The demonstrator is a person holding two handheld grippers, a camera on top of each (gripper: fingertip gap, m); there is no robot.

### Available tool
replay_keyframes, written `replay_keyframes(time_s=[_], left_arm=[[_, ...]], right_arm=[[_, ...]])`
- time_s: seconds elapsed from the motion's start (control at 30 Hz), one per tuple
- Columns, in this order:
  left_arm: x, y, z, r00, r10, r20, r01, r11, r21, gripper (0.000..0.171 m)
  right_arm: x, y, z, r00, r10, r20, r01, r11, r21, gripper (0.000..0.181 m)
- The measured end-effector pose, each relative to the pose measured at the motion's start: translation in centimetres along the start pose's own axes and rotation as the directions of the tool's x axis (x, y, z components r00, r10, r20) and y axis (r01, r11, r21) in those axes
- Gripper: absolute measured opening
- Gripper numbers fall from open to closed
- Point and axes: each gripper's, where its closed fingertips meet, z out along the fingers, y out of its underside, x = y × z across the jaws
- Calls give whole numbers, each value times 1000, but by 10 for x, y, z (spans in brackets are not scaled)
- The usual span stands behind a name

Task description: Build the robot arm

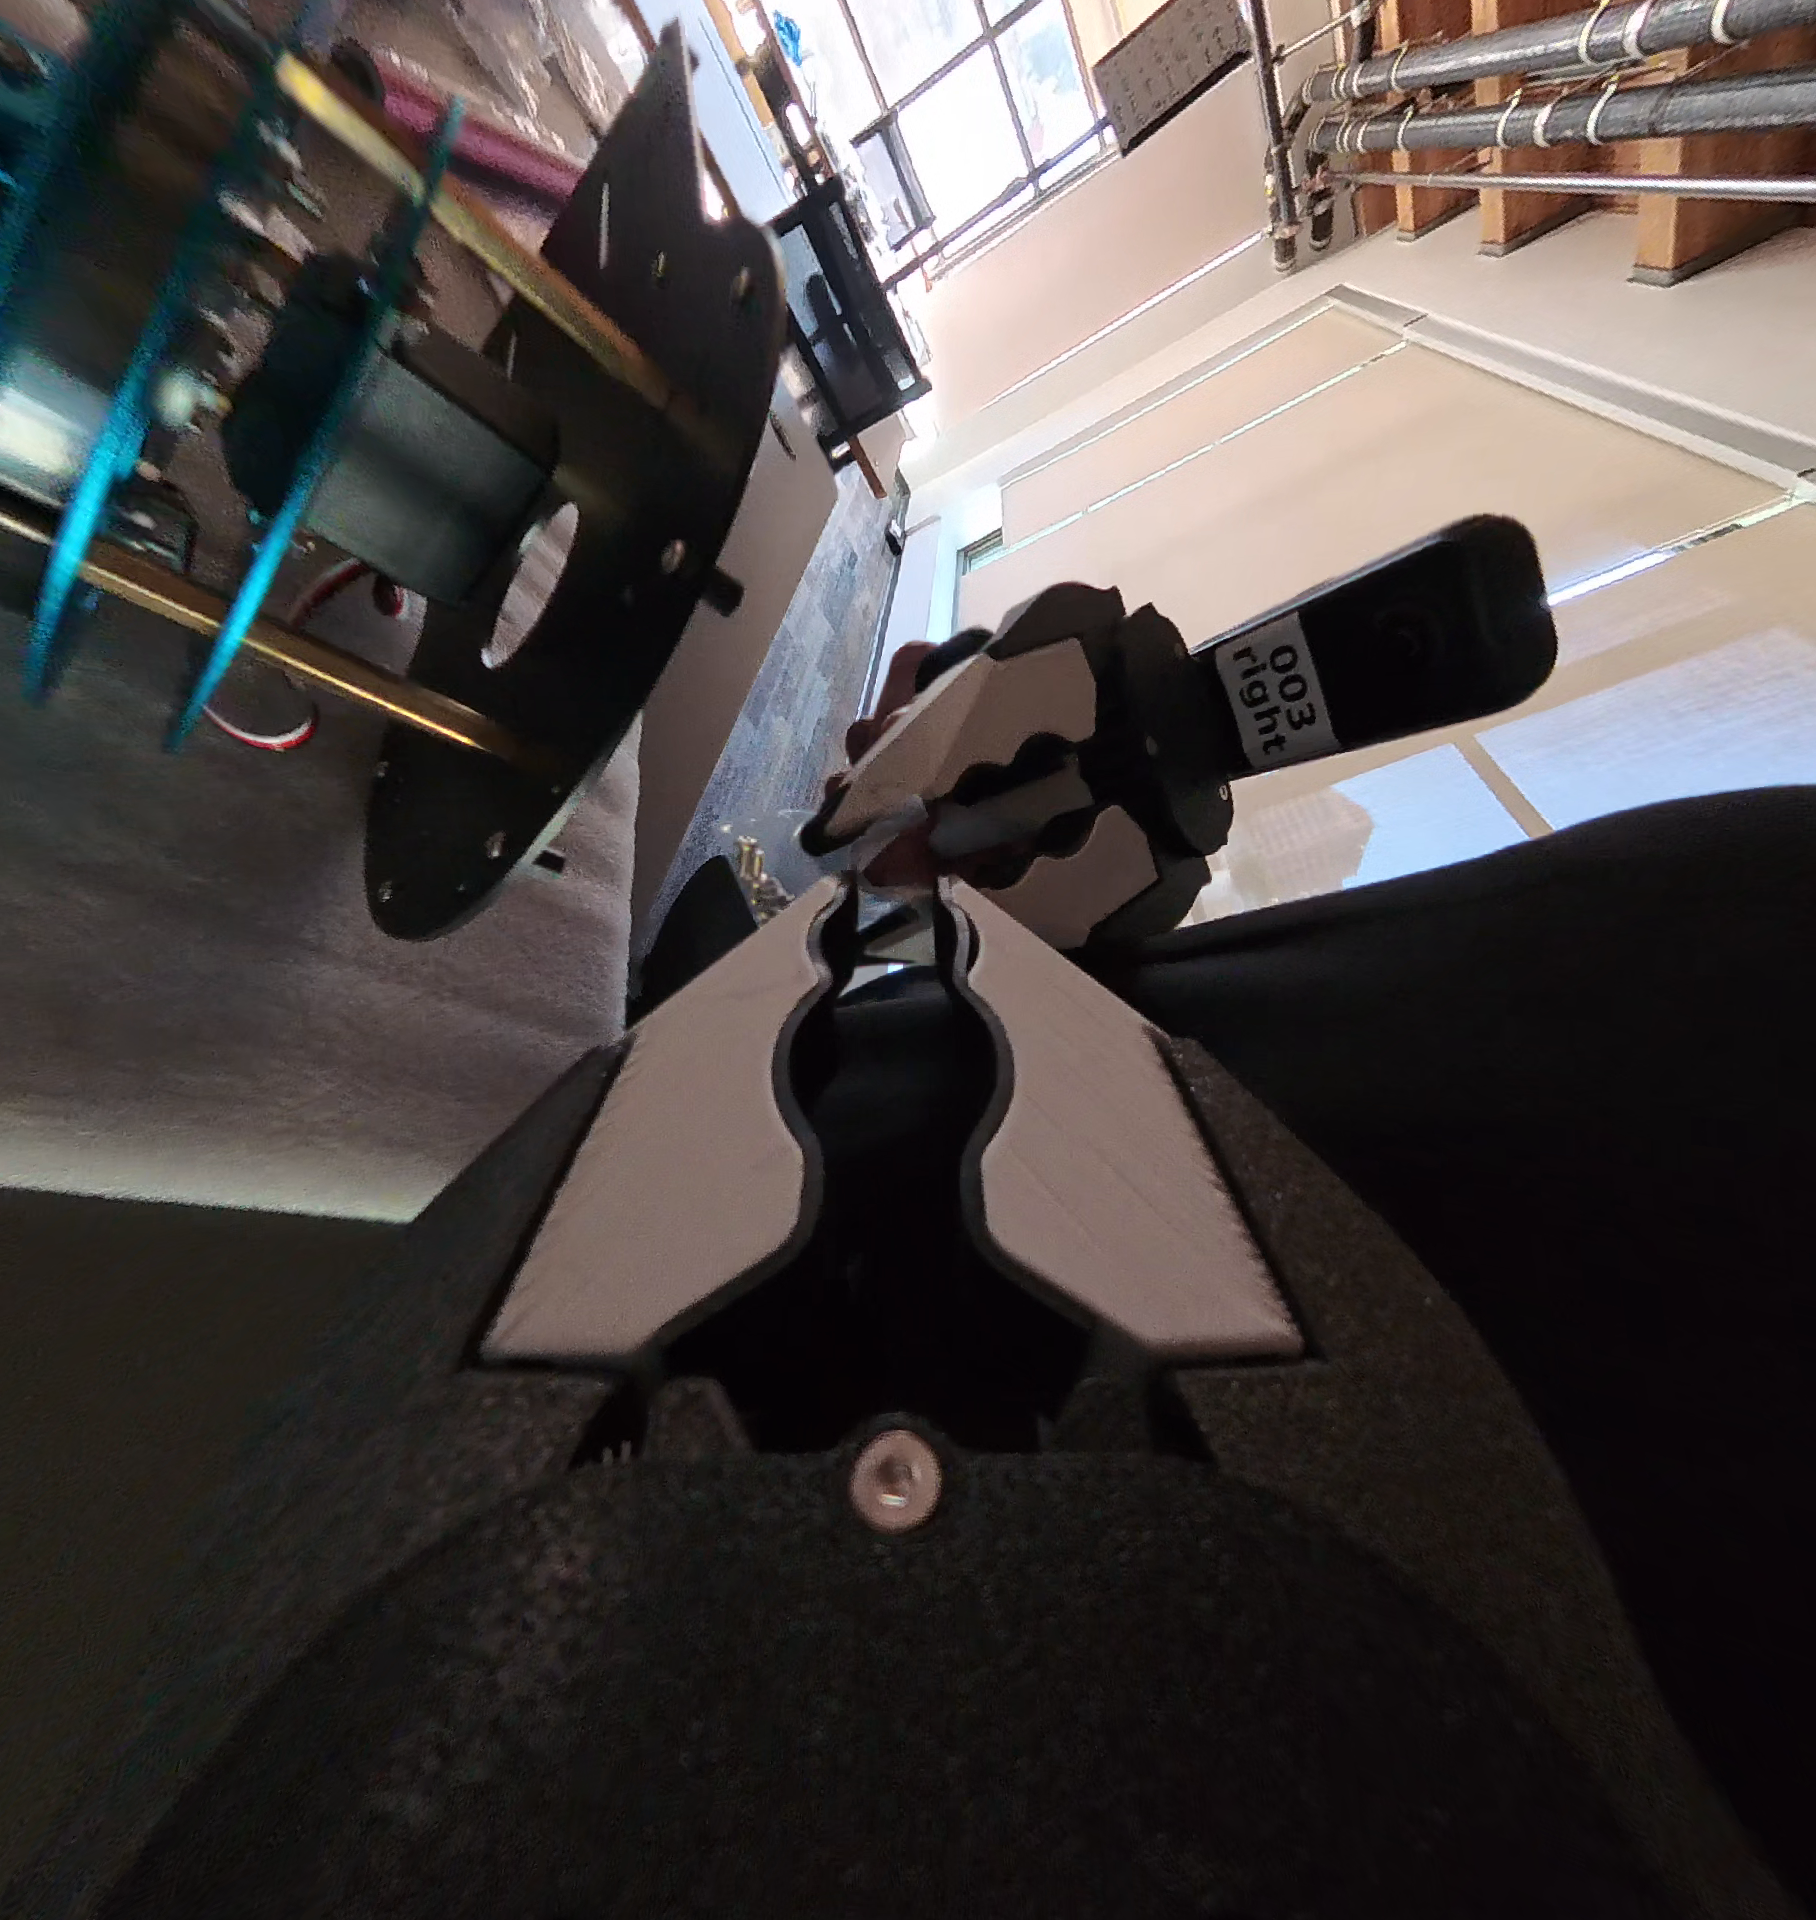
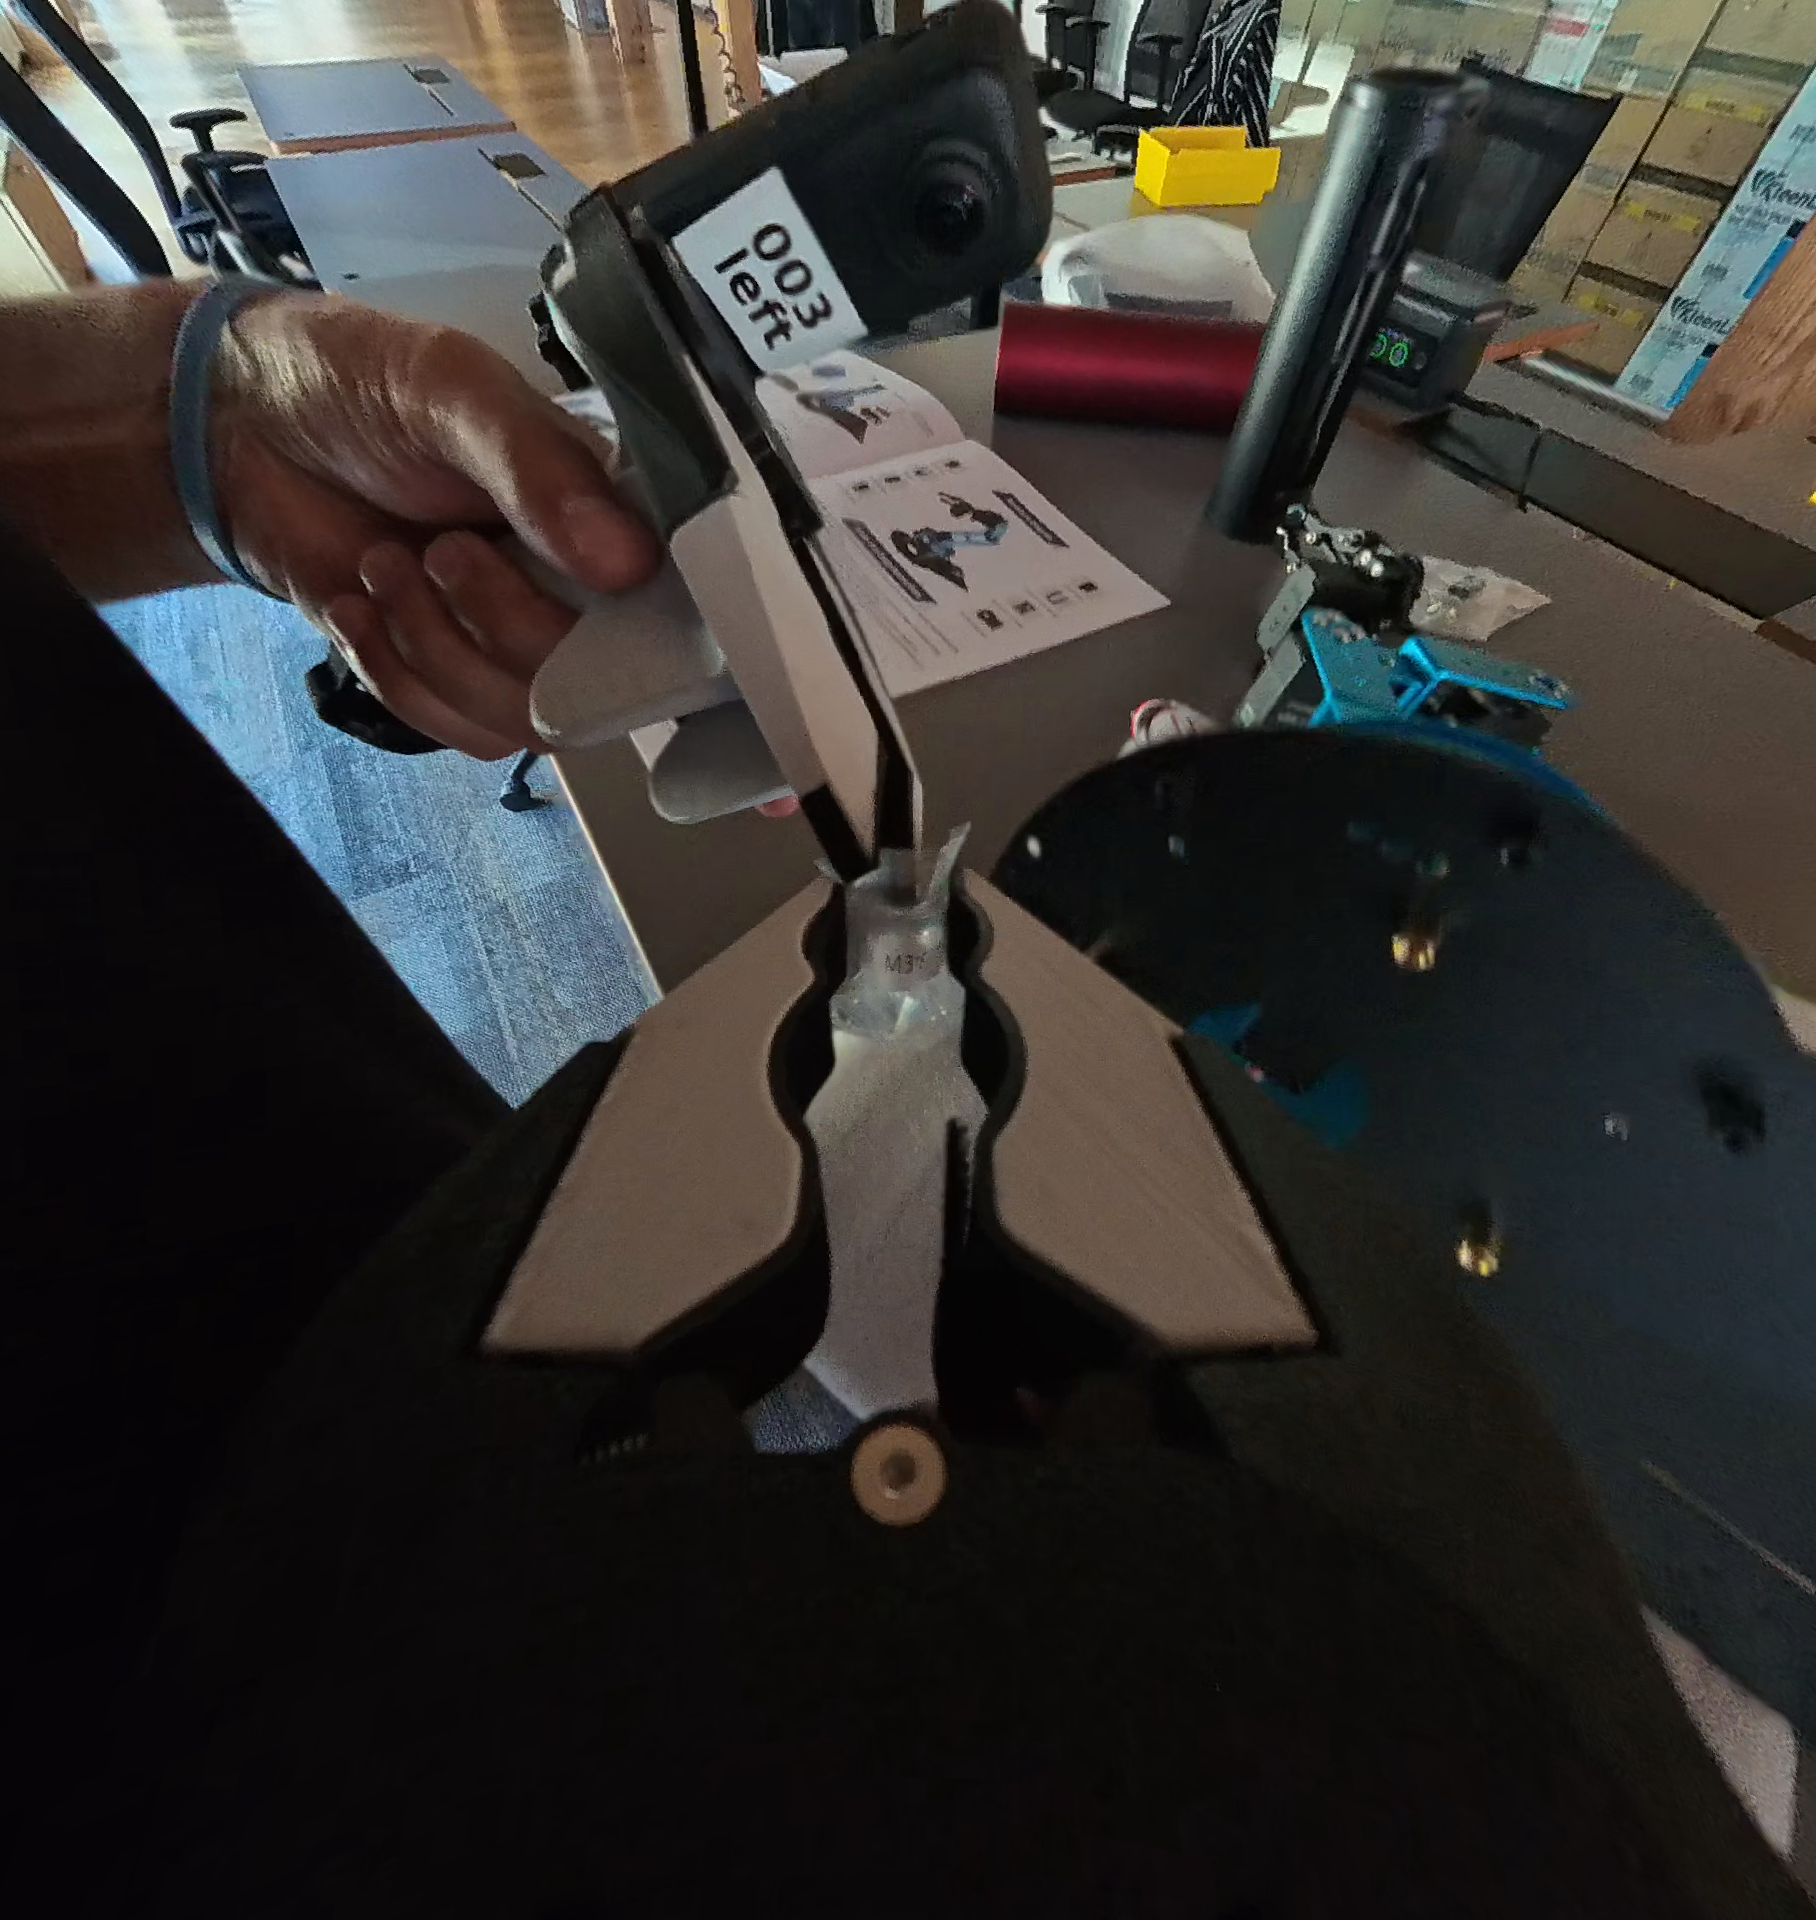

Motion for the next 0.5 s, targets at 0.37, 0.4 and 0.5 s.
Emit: replay_keyframes(time_s=[0.37, 0.4, 0.5], left_arm=[[-59, 22, 37, 950, -31, 312, -10, 992, 129, 0], [-61, 21, 36, 940, -20, 340, -33, 988, 150, 0], [-54, 22, 39, 934, 23, 356, -94, 979, 182, 0]], right_arm=[[25, 70, -23, 978, 190, 81, -186, 981, -50, 53], [27, 66, -29, 967, 236, 99, -234, 972, -30, 55], [4, 51, -36, 845, 428, 320, -452, 892, 1, 60]])
